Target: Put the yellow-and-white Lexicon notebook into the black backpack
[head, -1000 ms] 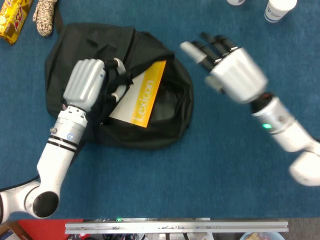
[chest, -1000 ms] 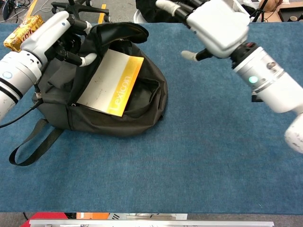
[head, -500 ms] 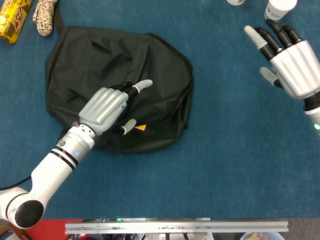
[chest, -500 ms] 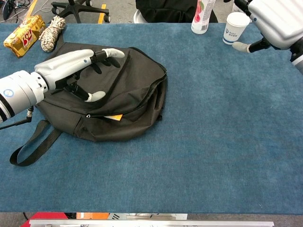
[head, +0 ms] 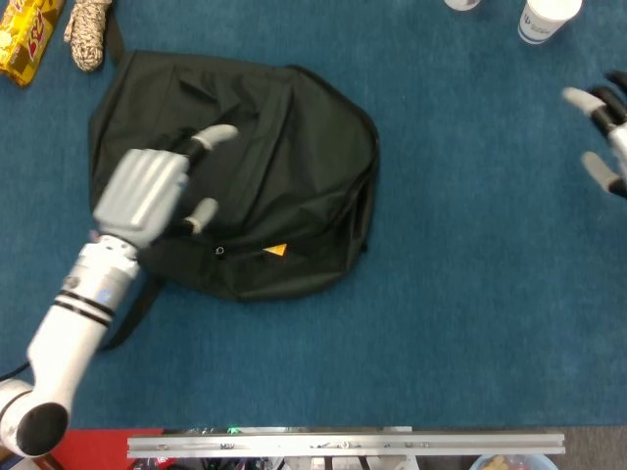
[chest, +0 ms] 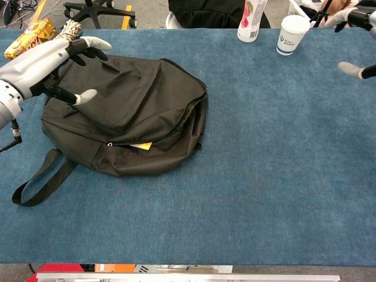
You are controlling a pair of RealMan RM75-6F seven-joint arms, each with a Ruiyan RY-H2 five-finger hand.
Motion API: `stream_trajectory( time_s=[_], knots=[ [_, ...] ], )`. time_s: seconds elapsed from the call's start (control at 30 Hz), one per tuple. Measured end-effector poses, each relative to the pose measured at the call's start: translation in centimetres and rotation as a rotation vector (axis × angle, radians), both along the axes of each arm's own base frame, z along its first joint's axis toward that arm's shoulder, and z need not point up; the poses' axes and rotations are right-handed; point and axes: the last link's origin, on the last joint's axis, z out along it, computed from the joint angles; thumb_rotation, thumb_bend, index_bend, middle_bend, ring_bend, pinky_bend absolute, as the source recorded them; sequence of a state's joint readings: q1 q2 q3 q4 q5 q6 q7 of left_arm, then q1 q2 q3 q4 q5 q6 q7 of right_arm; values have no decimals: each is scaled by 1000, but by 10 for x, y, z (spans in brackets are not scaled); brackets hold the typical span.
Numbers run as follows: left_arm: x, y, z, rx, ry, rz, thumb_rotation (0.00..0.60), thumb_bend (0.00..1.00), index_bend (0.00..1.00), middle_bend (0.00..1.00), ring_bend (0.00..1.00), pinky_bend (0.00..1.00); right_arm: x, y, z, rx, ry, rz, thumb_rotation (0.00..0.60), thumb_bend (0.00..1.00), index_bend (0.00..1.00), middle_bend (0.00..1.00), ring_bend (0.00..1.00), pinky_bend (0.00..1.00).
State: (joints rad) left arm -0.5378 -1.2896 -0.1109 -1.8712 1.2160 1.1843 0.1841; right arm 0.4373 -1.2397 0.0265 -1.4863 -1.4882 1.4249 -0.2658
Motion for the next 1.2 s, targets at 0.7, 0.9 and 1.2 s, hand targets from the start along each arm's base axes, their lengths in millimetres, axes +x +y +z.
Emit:
stream_trajectory(
  time_s=[0.7,0.9,1.2],
  knots=[
    [-123,-74,70,277,160,152,600,318,260,271,214,229,-80,105,67,-114,-28,-323,600,239,397,447,307,380],
    [-126,-91,72,275,151,169,600,317,260,270,213,229,-84,104,61,-39,-46,-325,600,238,397,447,307,380],
    [-124,-96,72,268,141,165,600,318,260,270,214,229,-75,97,44,8,-109,-253,600,238,407,447,307,380]
  ],
)
